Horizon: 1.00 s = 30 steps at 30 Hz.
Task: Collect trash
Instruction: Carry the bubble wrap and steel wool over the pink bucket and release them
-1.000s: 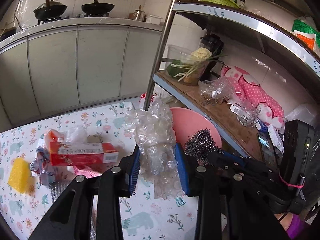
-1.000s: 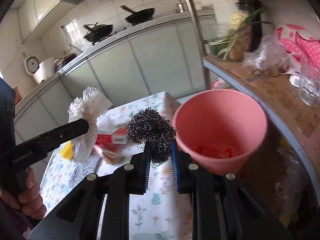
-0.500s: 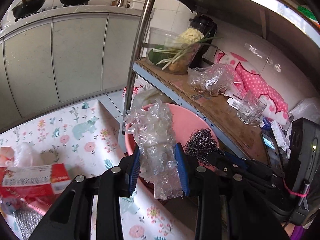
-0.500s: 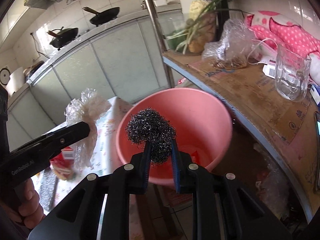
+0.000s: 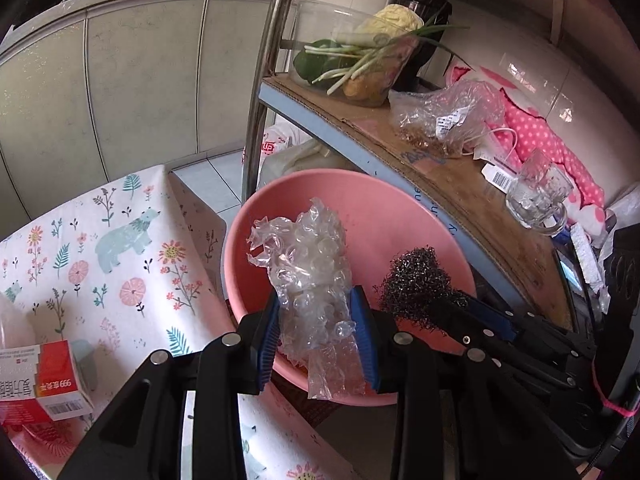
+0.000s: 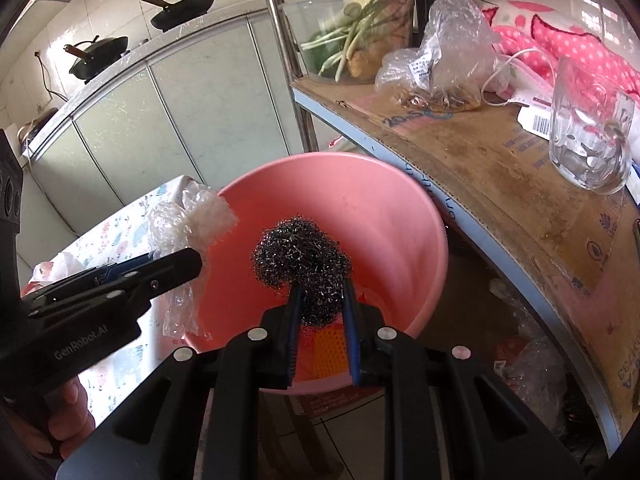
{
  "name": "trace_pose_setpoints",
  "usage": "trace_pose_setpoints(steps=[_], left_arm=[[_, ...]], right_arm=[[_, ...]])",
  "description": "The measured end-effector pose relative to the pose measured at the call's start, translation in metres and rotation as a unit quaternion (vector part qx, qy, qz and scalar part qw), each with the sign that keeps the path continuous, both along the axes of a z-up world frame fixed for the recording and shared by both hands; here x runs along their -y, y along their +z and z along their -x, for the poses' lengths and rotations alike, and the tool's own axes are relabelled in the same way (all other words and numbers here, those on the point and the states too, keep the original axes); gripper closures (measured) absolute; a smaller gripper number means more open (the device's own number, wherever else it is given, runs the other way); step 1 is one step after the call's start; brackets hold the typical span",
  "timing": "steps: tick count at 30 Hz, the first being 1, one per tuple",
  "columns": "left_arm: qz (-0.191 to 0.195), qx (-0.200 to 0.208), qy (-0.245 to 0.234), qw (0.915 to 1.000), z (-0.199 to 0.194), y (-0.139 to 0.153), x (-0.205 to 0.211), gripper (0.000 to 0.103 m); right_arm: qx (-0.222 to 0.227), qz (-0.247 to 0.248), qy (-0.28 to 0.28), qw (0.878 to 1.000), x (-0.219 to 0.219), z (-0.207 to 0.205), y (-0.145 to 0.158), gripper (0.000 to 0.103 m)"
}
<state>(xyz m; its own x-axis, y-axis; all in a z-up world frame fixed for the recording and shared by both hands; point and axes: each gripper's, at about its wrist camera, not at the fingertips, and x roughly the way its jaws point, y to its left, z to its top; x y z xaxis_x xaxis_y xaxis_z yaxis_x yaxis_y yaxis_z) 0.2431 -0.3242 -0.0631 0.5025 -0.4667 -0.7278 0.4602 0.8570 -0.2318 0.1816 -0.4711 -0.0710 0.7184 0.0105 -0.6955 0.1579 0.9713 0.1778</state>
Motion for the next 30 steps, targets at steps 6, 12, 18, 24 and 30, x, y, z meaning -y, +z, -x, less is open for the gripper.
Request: trace_pose_setpoints(steps=[6,12,18,24,30], left_arm=[[-0.001,-0.006,0.0,1.0,-0.004,-0.007,0.006,0.068],[-0.002,-0.015,0.003,0.9999,-0.007,-0.01,0.009,0.064],[0.001,-0.026,0.008,0.9996,-0.008,-0.008,0.007,0.058],[0.007,-0.023,0.007,0.9997,-0.006,-0.001,0.005,0.052],[0.011,-0.013,0.006,0.9998,0.004,0.01,0.002,0.052]], right_arm=[[-0.003,0.005,-0.002,1.0,-0.001,-0.007,-0.005,0.083],[-0.014,0.007,-0.003,1.0,0.0,-0.01,-0.006,0.078],[-0.017,-0.004,-0.006,1.0,0.005,-0.008,-0.007,0.07],[-0.013,0.0,-0.007,1.0,0.005,-0.006,-0.004,0.066],[-0.005,-0.004,-0.004,1.0,0.004,0.003,0.002,0.066]])
